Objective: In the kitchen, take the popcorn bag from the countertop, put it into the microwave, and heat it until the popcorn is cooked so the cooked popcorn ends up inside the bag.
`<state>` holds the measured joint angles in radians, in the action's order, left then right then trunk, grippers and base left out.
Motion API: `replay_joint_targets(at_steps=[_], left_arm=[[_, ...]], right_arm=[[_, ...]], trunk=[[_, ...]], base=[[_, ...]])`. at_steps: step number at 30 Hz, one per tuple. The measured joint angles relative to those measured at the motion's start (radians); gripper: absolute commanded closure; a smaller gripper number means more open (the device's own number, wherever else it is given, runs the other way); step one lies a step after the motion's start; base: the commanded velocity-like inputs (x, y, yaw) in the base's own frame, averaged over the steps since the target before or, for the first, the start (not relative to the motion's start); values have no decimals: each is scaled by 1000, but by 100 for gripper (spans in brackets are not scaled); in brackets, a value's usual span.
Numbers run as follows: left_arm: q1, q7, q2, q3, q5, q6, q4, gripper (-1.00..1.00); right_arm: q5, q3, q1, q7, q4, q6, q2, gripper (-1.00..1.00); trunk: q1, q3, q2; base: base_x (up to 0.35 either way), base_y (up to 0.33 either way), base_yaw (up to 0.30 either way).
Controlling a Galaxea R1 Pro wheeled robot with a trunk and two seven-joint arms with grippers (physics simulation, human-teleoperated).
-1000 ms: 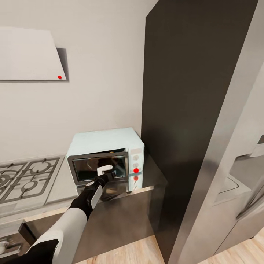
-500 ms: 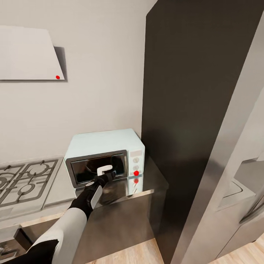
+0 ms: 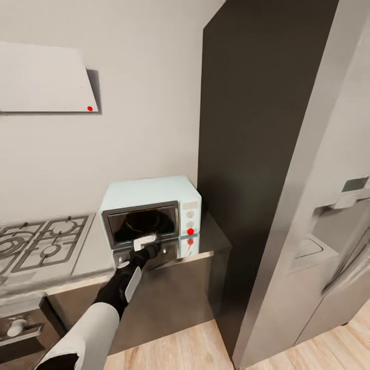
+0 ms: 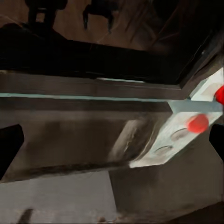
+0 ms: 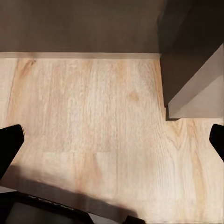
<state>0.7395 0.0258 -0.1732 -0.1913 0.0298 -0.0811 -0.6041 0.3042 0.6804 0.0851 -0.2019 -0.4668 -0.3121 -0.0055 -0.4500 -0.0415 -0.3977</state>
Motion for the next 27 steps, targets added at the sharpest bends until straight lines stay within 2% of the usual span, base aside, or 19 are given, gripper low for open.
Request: replay_joint_targets(at_steps=[2,3,5,7,9,10,11,12,15,17,18,19,20,21,22,24,26,27], left_arm=[[-82,-1,0,42,1,0,-144,-100],[-142,-3,2,89,1,0,-254,-100],[-226,-3,6,125,1,-1,-380,-100],[-405,-3,10,138,1,-2,-527,-100],[-560,-3,18,140,0,-2,-650,-100],[-631,-3,21,140,0,-2,-686,-100],[-724,-3,24,135,0,-1,-710,-100],[-771,-2,24,133,1,0,-715,-100],[-902,-2,26,127,2,0,-722,-100],[-1000,-3,28,118,3,11,-720,-100],[-1023,-2,28,110,3,24,-720,-100],[-1045,-2,28,94,4,54,-717,-100],[-1060,-3,27,73,5,126,-684,-100],[-1066,-3,28,60,5,171,-638,-100],[-1066,-3,28,52,5,191,-591,-100],[-1058,-2,30,40,3,219,-445,-100],[-1038,-2,55,39,3,242,-313,-100],[-1022,-2,68,40,3,254,-267,-100]], right_arm=[[-1,0,-2,0,0,-1,0,-100],[-1,0,-3,0,0,-1,0,-100],[-2,1,-4,0,-1,-1,0,-100],[-3,1,-4,0,-11,-2,-1,-100],[-3,1,-1,0,-25,-1,-1,-100],[-3,-1,1,-2,-48,3,-1,-100],[-5,0,2,-5,-130,17,-2,-100],[-4,1,-1,-6,-190,28,-5,-100],[-7,1,-4,-20,-458,142,-23,-100],[-7,-2,2,-61,-687,309,-36,-100],[-3,-3,4,-80,-763,358,-38,-100],[-8,-5,8,-105,-855,423,-40,-100],[-39,-7,22,-127,-960,490,-36,-100],[-66,-8,43,-137,-1012,521,-32,-100],[-79,-9,68,-141,-1028,536,-30,-100],[-91,-13,151,-146,-1033,554,-25,-100],[-92,-47,239,-145,-976,566,-14,-100],[-91,-67,280,-145,-928,569,6,-100]], trunk=[[0,0,0],[0,0,0],[0,0,0],[1,0,0],[1,0,0],[1,0,0],[1,0,0],[1,0,0],[1,0,0],[1,0,0],[1,0,0],[1,0,0],[1,0,0],[1,0,0],[1,0,0],[1,0,0],[1,0,0],[1,0,0]], base=[[-350,0,0],[-350,0,0],[-197,0,0],[-41,0,0],[-12,0,0],[-3,0,0],[-2,0,0],[0,0,0],[0,0,0],[0,0,0],[0,0,0],[0,0,0],[0,0,0],[0,0,0],[0,0,0],[0,0,0],[0,0,0],[0,0,0]])
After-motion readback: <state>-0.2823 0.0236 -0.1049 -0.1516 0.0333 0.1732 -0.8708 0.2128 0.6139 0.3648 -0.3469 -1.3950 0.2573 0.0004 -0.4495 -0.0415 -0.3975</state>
